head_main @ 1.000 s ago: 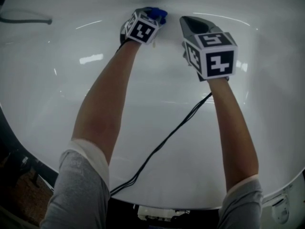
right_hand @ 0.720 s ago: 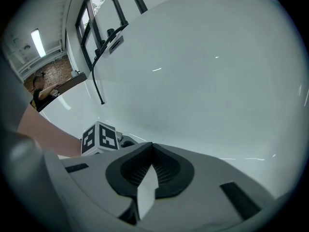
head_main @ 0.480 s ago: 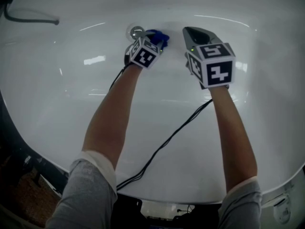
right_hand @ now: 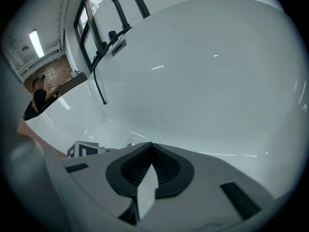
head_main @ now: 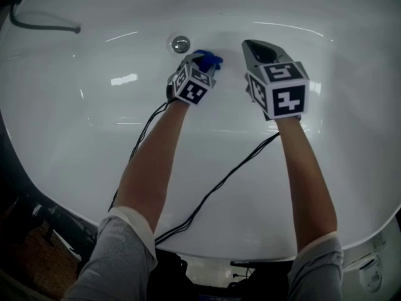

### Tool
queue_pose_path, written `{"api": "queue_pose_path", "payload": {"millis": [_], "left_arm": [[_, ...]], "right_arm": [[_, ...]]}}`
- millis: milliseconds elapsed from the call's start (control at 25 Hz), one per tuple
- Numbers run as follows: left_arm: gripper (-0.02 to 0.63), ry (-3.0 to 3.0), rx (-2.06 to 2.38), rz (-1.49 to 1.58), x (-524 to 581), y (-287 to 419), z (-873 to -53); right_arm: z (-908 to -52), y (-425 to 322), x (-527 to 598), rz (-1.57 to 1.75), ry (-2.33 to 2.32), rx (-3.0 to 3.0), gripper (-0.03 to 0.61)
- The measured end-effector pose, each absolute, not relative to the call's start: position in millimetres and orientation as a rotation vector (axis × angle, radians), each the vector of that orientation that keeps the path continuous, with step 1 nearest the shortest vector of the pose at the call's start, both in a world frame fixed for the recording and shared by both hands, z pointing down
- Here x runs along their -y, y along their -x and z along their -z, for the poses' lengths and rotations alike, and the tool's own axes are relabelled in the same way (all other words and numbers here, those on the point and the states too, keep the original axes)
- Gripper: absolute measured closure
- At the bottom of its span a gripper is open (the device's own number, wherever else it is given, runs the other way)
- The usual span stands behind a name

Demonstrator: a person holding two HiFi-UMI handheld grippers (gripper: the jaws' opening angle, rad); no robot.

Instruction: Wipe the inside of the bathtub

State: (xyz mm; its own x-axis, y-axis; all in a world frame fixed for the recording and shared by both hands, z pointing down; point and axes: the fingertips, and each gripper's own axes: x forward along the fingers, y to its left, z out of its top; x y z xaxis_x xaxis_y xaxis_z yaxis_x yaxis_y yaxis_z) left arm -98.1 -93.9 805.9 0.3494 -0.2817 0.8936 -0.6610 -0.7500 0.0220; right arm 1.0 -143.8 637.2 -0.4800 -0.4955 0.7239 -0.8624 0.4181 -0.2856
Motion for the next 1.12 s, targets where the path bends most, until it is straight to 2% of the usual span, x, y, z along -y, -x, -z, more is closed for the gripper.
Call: {"api": "queue_pose_path", "payload": {"millis": [160,400,720,1120], "left_arm": [[0.5,-2.173,0.816,-1.293,38,89,-791],[0.5,-2.117,0.808,-1.356,-14,97,-813],[0.5,-2.158,0.872,-1.352,20,95,-828],[0.502,-2.195,0.953,-1.383,116,86,-830]], "right_arm": [[-633,-9,141,-0.903,-1.165,2.116,0.58],[-641,-7,138,-0.911,-1.15,2.115,0.58],[-658,-7,128,-0.93,-1.142,2.113,0.581],[-659,-8,135,-0.922,-1.156,2.136,0.58]]}}
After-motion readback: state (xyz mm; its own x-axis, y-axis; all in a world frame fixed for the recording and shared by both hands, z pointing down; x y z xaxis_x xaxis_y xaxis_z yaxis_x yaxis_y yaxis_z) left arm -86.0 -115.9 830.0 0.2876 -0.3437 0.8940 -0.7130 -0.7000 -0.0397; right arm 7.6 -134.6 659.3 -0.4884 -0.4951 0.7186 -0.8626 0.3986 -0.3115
